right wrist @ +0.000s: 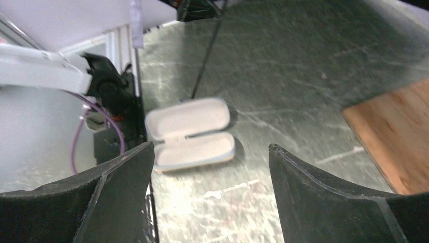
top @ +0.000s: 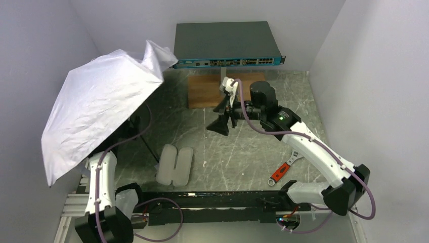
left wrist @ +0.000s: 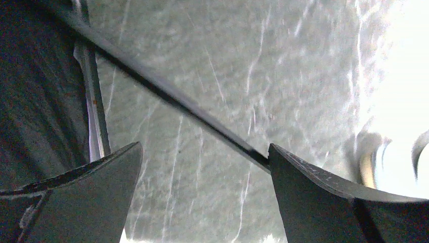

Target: Open the umbrella

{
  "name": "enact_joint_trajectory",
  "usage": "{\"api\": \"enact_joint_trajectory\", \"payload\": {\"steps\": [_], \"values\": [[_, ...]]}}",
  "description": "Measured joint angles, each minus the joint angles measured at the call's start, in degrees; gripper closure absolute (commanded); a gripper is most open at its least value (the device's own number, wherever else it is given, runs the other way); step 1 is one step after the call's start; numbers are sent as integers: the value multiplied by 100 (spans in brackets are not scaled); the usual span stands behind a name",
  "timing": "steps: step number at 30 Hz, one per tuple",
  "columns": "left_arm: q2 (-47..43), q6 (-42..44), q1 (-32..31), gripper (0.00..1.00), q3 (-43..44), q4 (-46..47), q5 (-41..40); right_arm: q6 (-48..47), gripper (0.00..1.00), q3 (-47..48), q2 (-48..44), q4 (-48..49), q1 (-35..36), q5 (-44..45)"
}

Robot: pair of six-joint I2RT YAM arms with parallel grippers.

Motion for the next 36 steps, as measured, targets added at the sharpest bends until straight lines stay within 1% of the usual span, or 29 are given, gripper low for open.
{"api": "enact_joint_trajectory", "payload": {"steps": [3,5,8,11,15,18,22,25,28,31,36], "values": [[-304,525,-227,0,-323,-262,-278,-315,12,-363,-330,-341,-48,208],[-542,914,-463,0,-476,-485,-608,-507,12,-649,-568,-527,-125,387],[-671,1423,-824,0,-516,-874,-1071,-734,11,-1060,-953,-837,-293,667],[-579,1779,-1025,0,-417,-1364,-1283,-896,10,-1419,-1379,-1027,-479,951],[-501,1840,-1038,0,-238,-1902,-1591,-1040,9,-1840,-2050,-1239,-715,1353],[-730,1829,-1040,0,-85,-2162,-1738,-1075,9,-2081,-2496,-1292,-883,1589],[-1213,1875,-1040,0,144,-2243,-1941,-1141,9,-2332,-3040,-1366,-1338,1840],[-1429,1963,-1040,0,164,-2199,-2192,-1233,8,-2446,-3322,-1403,-1519,2009],[-1523,2096,-1040,0,125,-2142,-2417,-1333,8,-2562,-3600,-1464,-1596,2138],[-1683,2210,-1040,0,50,-2159,-2455,-1416,8,-2590,-3823,-1591,-1668,2234],[-2472,2409,-1040,0,-435,-2247,-2546,-1587,7,-2621,-4105,-1690,-1768,2306]]}}
